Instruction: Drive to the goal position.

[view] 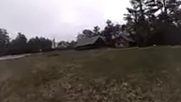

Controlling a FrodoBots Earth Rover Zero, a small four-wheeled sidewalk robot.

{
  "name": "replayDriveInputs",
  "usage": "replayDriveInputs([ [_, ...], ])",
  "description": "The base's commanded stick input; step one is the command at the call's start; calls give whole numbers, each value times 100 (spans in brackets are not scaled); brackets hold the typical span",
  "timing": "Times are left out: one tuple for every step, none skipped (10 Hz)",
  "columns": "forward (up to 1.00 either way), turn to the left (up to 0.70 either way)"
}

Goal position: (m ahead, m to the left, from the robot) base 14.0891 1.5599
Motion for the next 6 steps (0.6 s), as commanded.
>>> replayDriveInputs([
  [70,-35],
  [70,-35],
  [70,-35],
  [70,-35],
  [70,0],
  [70,0],
])
